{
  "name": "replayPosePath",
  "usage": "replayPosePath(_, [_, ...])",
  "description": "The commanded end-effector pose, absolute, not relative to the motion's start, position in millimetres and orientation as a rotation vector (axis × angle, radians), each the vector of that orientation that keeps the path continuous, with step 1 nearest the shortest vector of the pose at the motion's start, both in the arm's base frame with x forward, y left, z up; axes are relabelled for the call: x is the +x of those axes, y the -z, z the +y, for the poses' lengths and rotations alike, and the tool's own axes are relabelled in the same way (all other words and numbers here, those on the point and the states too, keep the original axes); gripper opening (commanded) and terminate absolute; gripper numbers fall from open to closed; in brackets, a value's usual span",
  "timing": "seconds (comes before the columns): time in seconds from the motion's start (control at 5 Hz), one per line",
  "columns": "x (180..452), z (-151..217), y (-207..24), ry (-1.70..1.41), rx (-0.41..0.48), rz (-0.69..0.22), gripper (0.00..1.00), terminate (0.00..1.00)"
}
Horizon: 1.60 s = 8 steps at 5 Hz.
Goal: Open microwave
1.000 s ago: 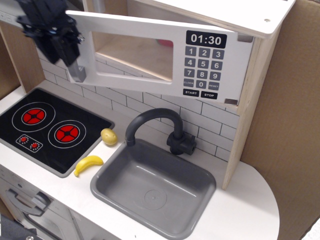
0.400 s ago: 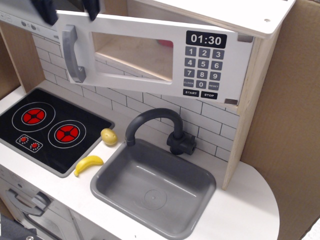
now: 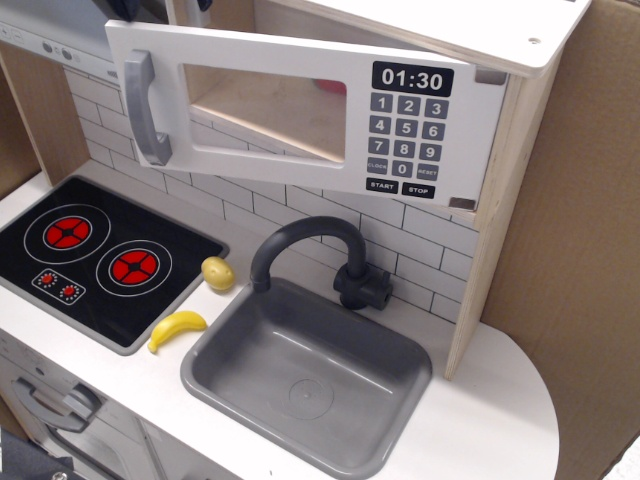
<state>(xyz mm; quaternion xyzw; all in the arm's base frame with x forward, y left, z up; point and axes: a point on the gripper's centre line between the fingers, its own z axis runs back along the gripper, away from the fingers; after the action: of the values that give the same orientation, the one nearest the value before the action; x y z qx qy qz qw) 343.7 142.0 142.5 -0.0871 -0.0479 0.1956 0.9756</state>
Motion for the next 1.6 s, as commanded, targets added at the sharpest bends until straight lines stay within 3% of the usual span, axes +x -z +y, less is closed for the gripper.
replayPosePath(0.0, [351.4, 154.2, -153.0, -0.355, -0.108, -0.166, 1.0, 0.0])
replayPosePath(0.4, [343.7, 132.5, -119.5, -0.31, -0.03, -0.118, 1.0, 0.0])
replayPosePath(0.6, [333.2, 108.6, -105.1, -0.266, -0.034, -0.067, 1.0, 0.0])
replayPosePath(1.0, [298.1, 49.4, -81.4, -0.185, -0.076, -0.052, 1.0, 0.0])
replayPosePath(1.2, [289.5, 20.2, -72.6, -0.175, -0.068, -0.054, 1.0, 0.0])
replayPosePath(1.4, [299.3, -0.2, -62.2, -0.194, -0.062, -0.04, 1.0, 0.0])
